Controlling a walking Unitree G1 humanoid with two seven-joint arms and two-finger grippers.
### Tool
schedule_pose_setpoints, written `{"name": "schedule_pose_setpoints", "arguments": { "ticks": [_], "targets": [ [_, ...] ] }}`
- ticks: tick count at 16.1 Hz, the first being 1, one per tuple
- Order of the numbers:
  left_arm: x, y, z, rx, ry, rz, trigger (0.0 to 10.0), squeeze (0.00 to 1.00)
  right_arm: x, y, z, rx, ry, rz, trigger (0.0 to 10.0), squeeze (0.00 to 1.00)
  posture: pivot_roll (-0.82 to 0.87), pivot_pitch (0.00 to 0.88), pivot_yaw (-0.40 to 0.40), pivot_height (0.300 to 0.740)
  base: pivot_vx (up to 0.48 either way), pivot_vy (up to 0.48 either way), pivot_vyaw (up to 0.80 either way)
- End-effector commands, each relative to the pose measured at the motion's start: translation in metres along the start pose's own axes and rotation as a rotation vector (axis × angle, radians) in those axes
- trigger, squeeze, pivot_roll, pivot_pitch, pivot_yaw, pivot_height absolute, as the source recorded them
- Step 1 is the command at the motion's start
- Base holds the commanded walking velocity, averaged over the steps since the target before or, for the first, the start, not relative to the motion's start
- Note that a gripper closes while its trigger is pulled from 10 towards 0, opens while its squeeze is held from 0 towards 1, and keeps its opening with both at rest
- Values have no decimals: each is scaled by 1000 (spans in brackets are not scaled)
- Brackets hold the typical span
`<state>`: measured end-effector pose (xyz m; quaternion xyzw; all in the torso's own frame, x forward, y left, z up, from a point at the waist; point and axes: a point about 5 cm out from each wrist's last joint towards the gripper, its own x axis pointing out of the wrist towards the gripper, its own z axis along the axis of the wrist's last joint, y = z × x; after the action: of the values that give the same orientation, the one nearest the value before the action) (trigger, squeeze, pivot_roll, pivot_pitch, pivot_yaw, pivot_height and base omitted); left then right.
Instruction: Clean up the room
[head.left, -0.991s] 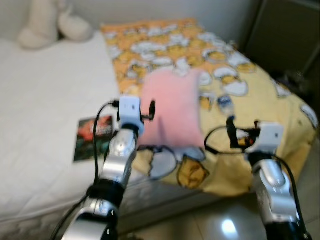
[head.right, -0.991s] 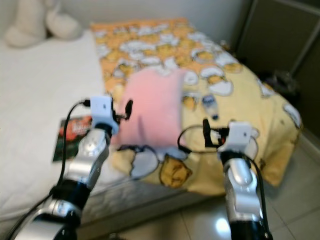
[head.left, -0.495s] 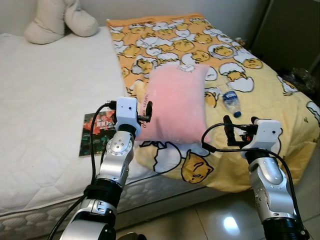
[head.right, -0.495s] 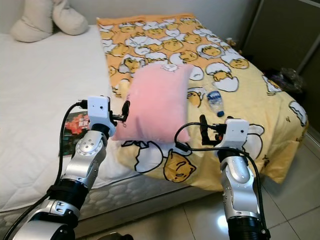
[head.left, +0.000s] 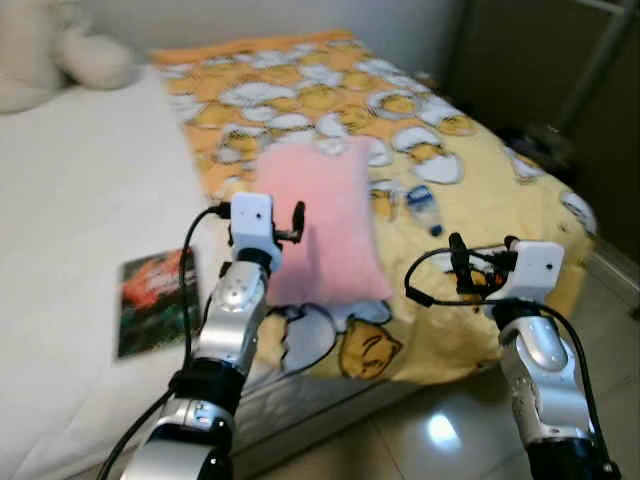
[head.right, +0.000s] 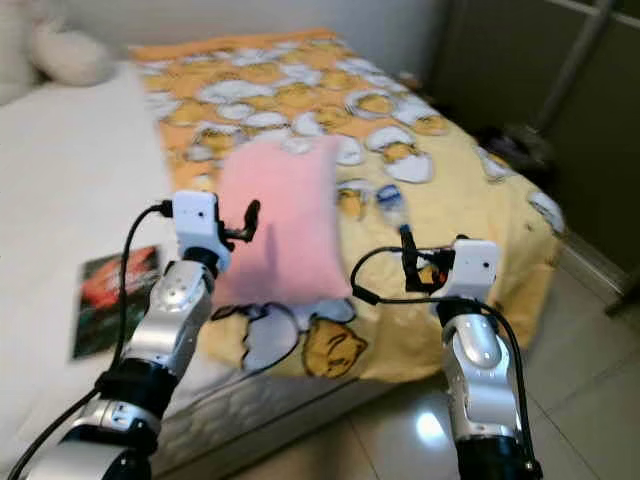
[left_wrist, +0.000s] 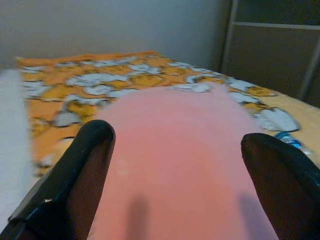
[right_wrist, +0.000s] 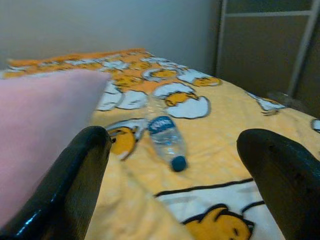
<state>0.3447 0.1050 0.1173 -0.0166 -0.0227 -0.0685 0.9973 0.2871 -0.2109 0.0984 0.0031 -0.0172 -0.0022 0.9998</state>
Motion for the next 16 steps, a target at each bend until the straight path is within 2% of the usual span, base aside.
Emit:
{"name": "schedule_pose_setpoints", "arguments": {
  "ticks": [1, 3, 6, 7, 9, 11, 13, 15, 16],
  "targets": [
    [3, 2, 5, 0, -23, 1, 10000, 0, 2, -1, 4, -9, -15, 2, 10000, 0, -142, 0, 34, 740, 480, 0, 0],
    [2, 1, 5, -2, -26, 2, 10000, 0, 3, -1, 6, -19, -19, 13, 10000, 0, -139, 0, 30, 740, 469, 0, 0],
    [7, 4, 12, 3, -47, 29, 10000, 0, 17, -4, 32, 10, -63, 36, 10000, 0, -142, 0, 27, 740, 0, 0, 0],
    [15, 9, 25, 5, -77, 38, 10000, 0, 26, -7, 53, 42, -105, 35, 10000, 0, -143, 0, 25, 740, 0, 0, 0],
    [24, 15, 39, 15, -82, 38, 10000, 0, 33, -8, 68, 77, -131, 42, 10000, 0, -144, 0, 30, 740, 0, 0, 0],
    [37, 30, 52, -23, -50, 68, 10000, 0, 46, -4, 78, 150, -133, 79, 10000, 0, -152, 0, 43, 740, 0, 0, 0],
    [48, 47, 59, -22, 14, 98, 10000, 0, 60, 8, 74, 225, -57, 175, 10000, 0, -147, 0, 56, 740, 0, 0, 0],
    [50, 61, 48, -43, 127, 132, 10000, 0, 70, 12, 48, 329, 50, 221, 10000, 0, -137, 0, 61, 740, 0, 0, 0],
    [48, 62, 39, -75, 169, 134, 10000, 0, 71, 14, 36, 370, 86, 231, 10000, 0, -129, 0, 59, 740, 0, 0, 0]
  ]
}}
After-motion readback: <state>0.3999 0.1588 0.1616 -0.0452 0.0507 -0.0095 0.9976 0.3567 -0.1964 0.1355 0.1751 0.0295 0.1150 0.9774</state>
